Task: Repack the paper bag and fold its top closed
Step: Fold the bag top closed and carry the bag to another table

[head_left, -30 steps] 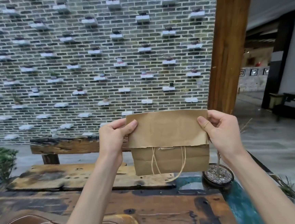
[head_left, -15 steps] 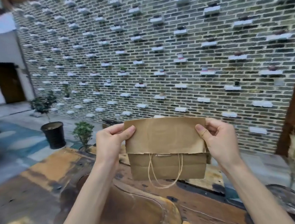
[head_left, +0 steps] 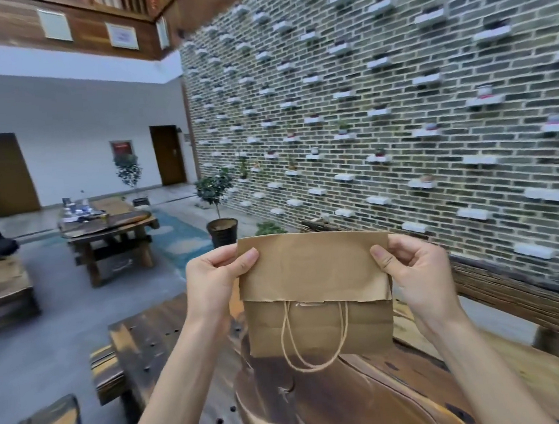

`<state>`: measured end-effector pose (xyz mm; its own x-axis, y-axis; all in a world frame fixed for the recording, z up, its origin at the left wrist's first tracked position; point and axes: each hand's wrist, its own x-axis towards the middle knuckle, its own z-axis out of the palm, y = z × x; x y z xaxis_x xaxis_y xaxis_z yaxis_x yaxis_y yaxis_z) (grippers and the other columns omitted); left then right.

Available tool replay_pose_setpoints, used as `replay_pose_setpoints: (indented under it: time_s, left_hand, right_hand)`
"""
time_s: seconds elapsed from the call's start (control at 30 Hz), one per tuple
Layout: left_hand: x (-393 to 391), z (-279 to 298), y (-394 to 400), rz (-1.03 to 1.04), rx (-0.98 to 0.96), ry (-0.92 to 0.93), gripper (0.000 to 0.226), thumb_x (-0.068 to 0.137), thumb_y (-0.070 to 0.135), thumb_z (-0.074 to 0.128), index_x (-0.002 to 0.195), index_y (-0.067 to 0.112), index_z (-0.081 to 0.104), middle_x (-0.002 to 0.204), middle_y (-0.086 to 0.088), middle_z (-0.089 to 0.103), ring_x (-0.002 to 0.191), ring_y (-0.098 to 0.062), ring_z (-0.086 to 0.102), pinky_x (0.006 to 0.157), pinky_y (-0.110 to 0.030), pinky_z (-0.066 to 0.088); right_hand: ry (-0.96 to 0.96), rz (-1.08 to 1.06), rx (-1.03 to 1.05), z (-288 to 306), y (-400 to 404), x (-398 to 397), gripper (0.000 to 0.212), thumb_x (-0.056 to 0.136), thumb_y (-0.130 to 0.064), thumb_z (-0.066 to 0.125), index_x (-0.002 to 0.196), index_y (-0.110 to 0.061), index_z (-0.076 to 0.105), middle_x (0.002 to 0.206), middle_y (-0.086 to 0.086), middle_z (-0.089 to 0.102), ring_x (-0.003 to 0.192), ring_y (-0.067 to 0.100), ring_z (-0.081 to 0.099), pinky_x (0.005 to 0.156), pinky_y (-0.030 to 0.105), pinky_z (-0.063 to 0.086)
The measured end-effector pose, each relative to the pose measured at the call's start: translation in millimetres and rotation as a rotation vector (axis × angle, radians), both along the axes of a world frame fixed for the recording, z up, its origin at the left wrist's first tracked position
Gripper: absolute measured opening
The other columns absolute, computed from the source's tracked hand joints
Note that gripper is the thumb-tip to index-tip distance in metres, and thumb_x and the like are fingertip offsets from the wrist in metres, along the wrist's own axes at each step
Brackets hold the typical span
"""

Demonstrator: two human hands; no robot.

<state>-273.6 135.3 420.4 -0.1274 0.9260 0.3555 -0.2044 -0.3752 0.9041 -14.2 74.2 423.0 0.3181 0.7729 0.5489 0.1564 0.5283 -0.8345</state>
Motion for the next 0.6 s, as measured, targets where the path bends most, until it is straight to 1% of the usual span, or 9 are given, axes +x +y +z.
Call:
replay_pose_setpoints:
  time_s: [0.07, 0.1, 0.13, 0.2, 0.23, 0.3, 0.37, 0.47, 0.6]
  left_hand:
    - [-20.7, -1.0, 16.0, 0.016, -0.005, -0.002, 0.074, 0.043, 0.038, 0.094, 0.105, 0.002, 0.074, 0.106, -0.019, 0.075, 0.097, -0.031, 0.070, 0.083, -0.046, 0.057]
    - [-32.5, -1.2, 25.4, 0.024, -0.016, -0.003, 0.072, 0.045, 0.037, 0.094, 0.105, 0.001, 0.074, 0.105, -0.019, 0.075, 0.097, -0.031, 0.070, 0.084, -0.046, 0.056]
    - [-43.7, -2.1, 34.7, 0.031, -0.013, -0.006, 0.065, 0.049, 0.032, 0.093, 0.103, 0.001, 0.074, 0.103, -0.018, 0.075, 0.095, -0.029, 0.071, 0.084, -0.044, 0.056]
    - [-68.0, -1.1, 48.9, 0.037, -0.004, -0.009, 0.041, 0.062, 0.017, 0.086, 0.098, 0.000, 0.076, 0.096, -0.016, 0.077, 0.087, -0.023, 0.070, 0.079, -0.036, 0.054]
    - [-78.2, -1.8, 55.6, 0.043, -0.006, -0.004, 0.033, 0.067, 0.013, 0.084, 0.097, 0.001, 0.076, 0.095, -0.016, 0.077, 0.085, -0.022, 0.070, 0.077, -0.034, 0.054]
    - [-102.0, -3.0, 70.6, 0.050, -0.002, 0.003, 0.023, 0.072, 0.009, 0.080, 0.094, 0.003, 0.077, 0.094, -0.015, 0.078, 0.085, -0.021, 0.070, 0.078, -0.034, 0.054]
    - [-126.3, -2.2, 84.6, 0.053, 0.006, 0.002, 0.018, 0.075, 0.008, 0.079, 0.093, 0.004, 0.078, 0.094, -0.015, 0.078, 0.084, -0.020, 0.071, 0.081, -0.035, 0.055]
    - [-156.9, -4.2, 102.9, 0.061, 0.006, -0.008, 0.016, 0.078, 0.006, 0.076, 0.094, 0.004, 0.078, 0.095, -0.014, 0.078, 0.085, -0.019, 0.071, 0.083, -0.035, 0.056]
    - [-195.8, -8.5, 128.5, 0.089, 0.025, -0.023, 0.014, 0.080, 0.005, 0.074, 0.093, 0.003, 0.077, 0.093, -0.013, 0.078, 0.082, -0.016, 0.071, 0.070, -0.023, 0.058]
  right_hand:
    - [0.013, 0.019, 0.000, -1.8, 19.9, -20.4, 0.017, 0.090, -0.003, 0.066, 0.089, -0.016, 0.077, 0.087, 0.000, 0.080, 0.081, 0.016, 0.074, 0.073, 0.028, 0.061]
    - [0.016, 0.034, 0.004, -0.7, 31.2, -32.5, 0.017, 0.090, -0.002, 0.066, 0.089, -0.016, 0.077, 0.086, -0.001, 0.080, 0.080, 0.014, 0.074, 0.071, 0.026, 0.061]
    - [0.020, 0.051, 0.007, 1.0, 42.1, -44.1, 0.019, 0.090, -0.001, 0.065, 0.088, -0.017, 0.076, 0.083, -0.004, 0.080, 0.078, 0.011, 0.074, 0.069, 0.022, 0.060]
    - [0.035, 0.091, -0.001, 2.9, 65.6, -68.6, 0.021, 0.089, 0.001, 0.065, 0.086, -0.017, 0.076, 0.079, -0.007, 0.080, 0.074, 0.008, 0.074, 0.063, 0.017, 0.059]
    - [0.039, 0.104, -0.006, 3.7, 74.6, -78.1, 0.021, 0.089, 0.001, 0.065, 0.086, -0.017, 0.076, 0.079, -0.007, 0.080, 0.073, 0.007, 0.074, 0.062, 0.017, 0.059]
    - [0.034, 0.117, -0.005, 3.7, 96.4, -101.2, 0.019, 0.089, 0.000, 0.065, 0.088, -0.016, 0.076, 0.081, -0.005, 0.080, 0.075, 0.010, 0.075, 0.063, 0.018, 0.059]
    - [0.037, 0.126, 0.002, 1.4, 120.2, -124.1, 0.017, 0.089, -0.001, 0.066, 0.089, -0.016, 0.076, 0.084, -0.003, 0.080, 0.078, 0.012, 0.075, 0.065, 0.020, 0.061]
    - [0.035, 0.161, -0.004, -0.6, 151.9, -154.7, 0.021, 0.089, 0.001, 0.065, 0.088, -0.017, 0.076, 0.082, -0.004, 0.080, 0.076, 0.010, 0.075, 0.065, 0.018, 0.060]
    - [0.017, 0.192, -0.003, -2.0, 195.5, -194.0, 0.019, 0.087, -0.002, 0.067, 0.089, -0.019, 0.076, 0.084, -0.005, 0.080, 0.078, 0.013, 0.075, 0.065, 0.019, 0.061]
